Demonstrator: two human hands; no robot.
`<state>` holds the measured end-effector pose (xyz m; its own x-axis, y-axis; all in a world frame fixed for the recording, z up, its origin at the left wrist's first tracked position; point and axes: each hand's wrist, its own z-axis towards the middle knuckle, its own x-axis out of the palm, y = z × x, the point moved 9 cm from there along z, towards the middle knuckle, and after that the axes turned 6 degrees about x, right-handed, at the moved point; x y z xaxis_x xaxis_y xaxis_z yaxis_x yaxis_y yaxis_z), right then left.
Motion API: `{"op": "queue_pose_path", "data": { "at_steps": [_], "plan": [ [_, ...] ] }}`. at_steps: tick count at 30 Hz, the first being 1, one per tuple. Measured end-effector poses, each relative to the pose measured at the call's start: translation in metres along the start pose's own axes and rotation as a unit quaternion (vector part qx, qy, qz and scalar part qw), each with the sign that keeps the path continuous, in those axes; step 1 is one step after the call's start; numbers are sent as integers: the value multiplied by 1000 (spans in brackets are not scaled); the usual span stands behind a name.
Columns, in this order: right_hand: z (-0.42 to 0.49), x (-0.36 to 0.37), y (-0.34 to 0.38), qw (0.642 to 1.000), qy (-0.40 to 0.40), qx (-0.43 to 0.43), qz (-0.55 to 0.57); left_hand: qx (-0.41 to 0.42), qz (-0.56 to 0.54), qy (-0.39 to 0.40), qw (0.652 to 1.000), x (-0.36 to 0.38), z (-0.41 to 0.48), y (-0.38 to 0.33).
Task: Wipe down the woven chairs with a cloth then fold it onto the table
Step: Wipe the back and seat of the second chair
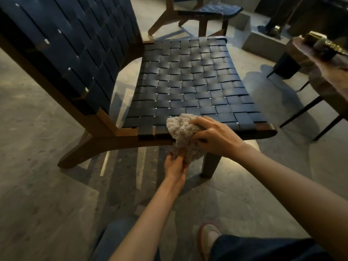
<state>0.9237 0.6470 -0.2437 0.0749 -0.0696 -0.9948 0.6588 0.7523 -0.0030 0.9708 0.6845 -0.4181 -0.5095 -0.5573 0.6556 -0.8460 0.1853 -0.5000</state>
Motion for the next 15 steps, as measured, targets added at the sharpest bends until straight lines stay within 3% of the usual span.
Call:
{"op": "queue_pose_path", "data": {
  "at_steps": [6, 10, 15],
  "plan": [
    [-46, -23, -45, 998, -48, 9, -38, 13, -16, 43, 999, 44, 1, 32],
    [-63, -25, -57, 995, -75, 23, -54, 61, 73, -18, 995, 46, -5, 36],
    [-88, -41, -81, 984, -136, 89, -75, 64, 46, -56, 995, 74, -28, 57]
  ]
}}
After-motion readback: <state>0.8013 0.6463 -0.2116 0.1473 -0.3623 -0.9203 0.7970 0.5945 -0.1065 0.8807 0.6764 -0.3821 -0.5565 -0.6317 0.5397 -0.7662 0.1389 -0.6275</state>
